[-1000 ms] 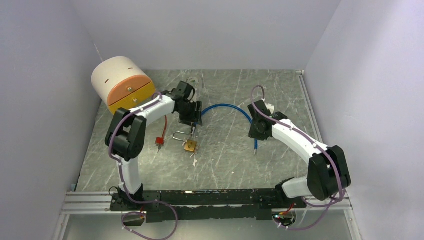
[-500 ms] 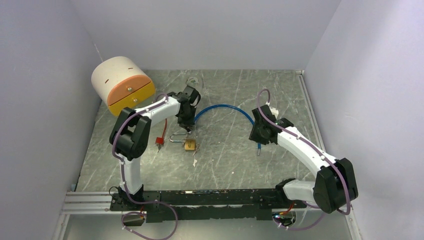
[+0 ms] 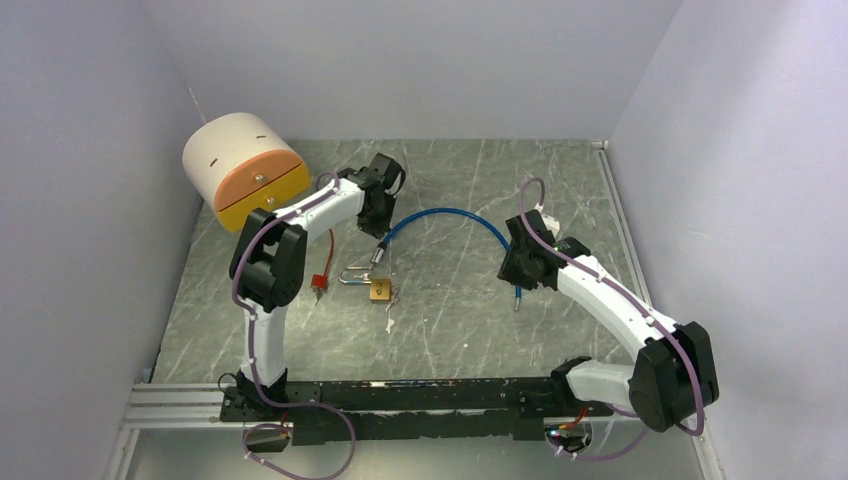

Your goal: Unlock with the key

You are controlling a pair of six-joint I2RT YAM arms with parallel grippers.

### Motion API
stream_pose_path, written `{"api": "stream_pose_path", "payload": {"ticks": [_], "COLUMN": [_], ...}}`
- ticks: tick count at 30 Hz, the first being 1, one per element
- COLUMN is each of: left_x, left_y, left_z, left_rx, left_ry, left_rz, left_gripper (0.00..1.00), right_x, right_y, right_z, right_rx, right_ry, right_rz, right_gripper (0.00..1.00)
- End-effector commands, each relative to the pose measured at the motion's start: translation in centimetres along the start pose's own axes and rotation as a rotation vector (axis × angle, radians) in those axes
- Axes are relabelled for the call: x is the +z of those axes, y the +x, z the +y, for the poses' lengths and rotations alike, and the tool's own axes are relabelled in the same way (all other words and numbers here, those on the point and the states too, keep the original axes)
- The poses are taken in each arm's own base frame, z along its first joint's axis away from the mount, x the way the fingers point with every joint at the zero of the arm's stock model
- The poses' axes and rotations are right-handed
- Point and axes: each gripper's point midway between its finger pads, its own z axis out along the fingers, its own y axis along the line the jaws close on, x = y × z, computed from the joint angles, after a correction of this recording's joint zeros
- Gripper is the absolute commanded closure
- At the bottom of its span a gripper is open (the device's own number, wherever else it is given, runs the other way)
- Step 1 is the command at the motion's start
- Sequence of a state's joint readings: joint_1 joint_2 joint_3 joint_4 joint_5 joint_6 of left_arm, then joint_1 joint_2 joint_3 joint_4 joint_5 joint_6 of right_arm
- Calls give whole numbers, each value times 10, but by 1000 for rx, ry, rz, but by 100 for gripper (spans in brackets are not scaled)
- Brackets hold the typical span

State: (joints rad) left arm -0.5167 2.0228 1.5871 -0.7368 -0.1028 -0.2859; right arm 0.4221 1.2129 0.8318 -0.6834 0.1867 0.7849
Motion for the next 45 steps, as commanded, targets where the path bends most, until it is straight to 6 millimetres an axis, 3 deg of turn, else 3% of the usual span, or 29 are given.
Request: {"api": "stream_pose_path", "payload": {"ticks": [1,3,6,8,13,16,19,25,28,32,36,42,44,45], "left_x": [0,-2,-9,-9,3,10,3,-13,-12,6,26,37,38,37], "left_y": [-17,-15,-8,1,29,32,18,-23,-40,-53,-52,-48,-46,-46], "left_z": [1,-4,-13,-16,-15,-9,-1,21,31,39,38,31,32,33], "left_rx": [27,24,25,20,-10,-22,-25,-19,-48,-76,-65,-55,-63,-68], "left_ry": [16,47,112,140,146,102,55,-60,-101,-114,-112,-58,-55,-60], "left_rz": [-25,-22,-34,-25,46,59,15,-92,-128,-148,-127,-129,-123,-121], "left_gripper": [89,80,48,42,47,65,84,87,82,76,69,53,45,36], "right_x": [-8,-10,-11,-9,-6,-5,-8,-12,-17,-21,-30,-41,-44,-46], "right_y": [-2,-1,1,4,14,20,19,11,9,9,12,10,9,9], "right_z": [2,4,6,6,8,10,14,21,27,27,26,28,28,28], "right_rx": [34,42,48,55,74,81,69,7,-15,-28,-34,-25,-24,-24], "right_ry": [-13,-24,-41,-46,-76,-103,-132,-153,-180,-197,-222,-253,-260,-261], "right_rz": [-2,0,4,13,43,58,54,55,59,52,51,33,27,23], "right_gripper": [66,66,65,64,64,64,64,63,63,63,63,63,63,62]}}
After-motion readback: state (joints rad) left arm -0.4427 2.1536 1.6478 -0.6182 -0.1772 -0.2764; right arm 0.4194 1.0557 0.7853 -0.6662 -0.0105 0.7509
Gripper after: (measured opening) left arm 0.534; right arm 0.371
